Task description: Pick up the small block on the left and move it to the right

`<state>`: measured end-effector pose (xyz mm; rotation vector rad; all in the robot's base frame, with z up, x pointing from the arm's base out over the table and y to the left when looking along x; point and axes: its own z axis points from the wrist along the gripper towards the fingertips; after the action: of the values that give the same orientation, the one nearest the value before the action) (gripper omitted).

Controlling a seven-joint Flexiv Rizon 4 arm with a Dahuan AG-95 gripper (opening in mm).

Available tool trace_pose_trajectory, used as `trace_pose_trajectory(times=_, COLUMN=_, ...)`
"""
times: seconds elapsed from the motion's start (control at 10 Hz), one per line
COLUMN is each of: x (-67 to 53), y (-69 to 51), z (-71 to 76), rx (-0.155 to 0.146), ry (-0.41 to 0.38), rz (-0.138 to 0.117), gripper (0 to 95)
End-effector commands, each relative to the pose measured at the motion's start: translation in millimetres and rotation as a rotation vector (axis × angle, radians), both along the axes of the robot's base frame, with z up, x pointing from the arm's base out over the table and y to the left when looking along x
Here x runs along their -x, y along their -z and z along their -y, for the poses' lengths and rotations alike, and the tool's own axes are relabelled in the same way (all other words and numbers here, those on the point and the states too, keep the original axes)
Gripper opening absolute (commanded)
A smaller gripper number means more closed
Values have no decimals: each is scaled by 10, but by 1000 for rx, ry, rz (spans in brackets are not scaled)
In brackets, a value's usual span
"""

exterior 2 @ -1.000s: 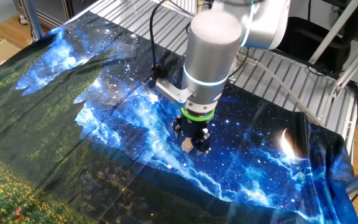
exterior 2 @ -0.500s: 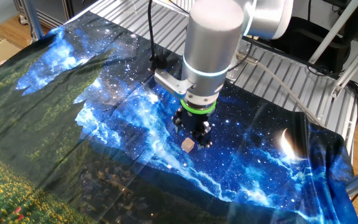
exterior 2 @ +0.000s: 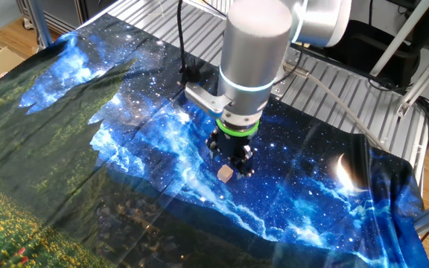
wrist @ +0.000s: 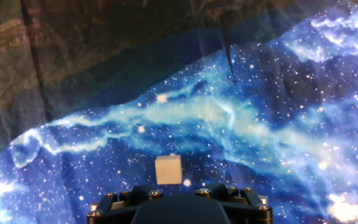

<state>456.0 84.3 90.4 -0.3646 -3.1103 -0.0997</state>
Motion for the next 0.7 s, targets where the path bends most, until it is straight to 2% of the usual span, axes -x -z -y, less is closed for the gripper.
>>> trace_pose_trajectory(times=0.1, x=27, y=-96, z=64, rx=4, ry=2, rz=-2, gripper=0)
trace_pose_trajectory(times=0.3, x=32, y=-184, z=123, rx=-2, ry=1, rz=-21, gripper=0)
trace_pose_trajectory(times=0.5, x=50, y=-228, z=168, rx=9, ry=-3, rz=-17, gripper=0)
trace_pose_trajectory(times=0.7, x=56, y=-252, z=214, rx=5, ry=-4, rz=-7, gripper=0)
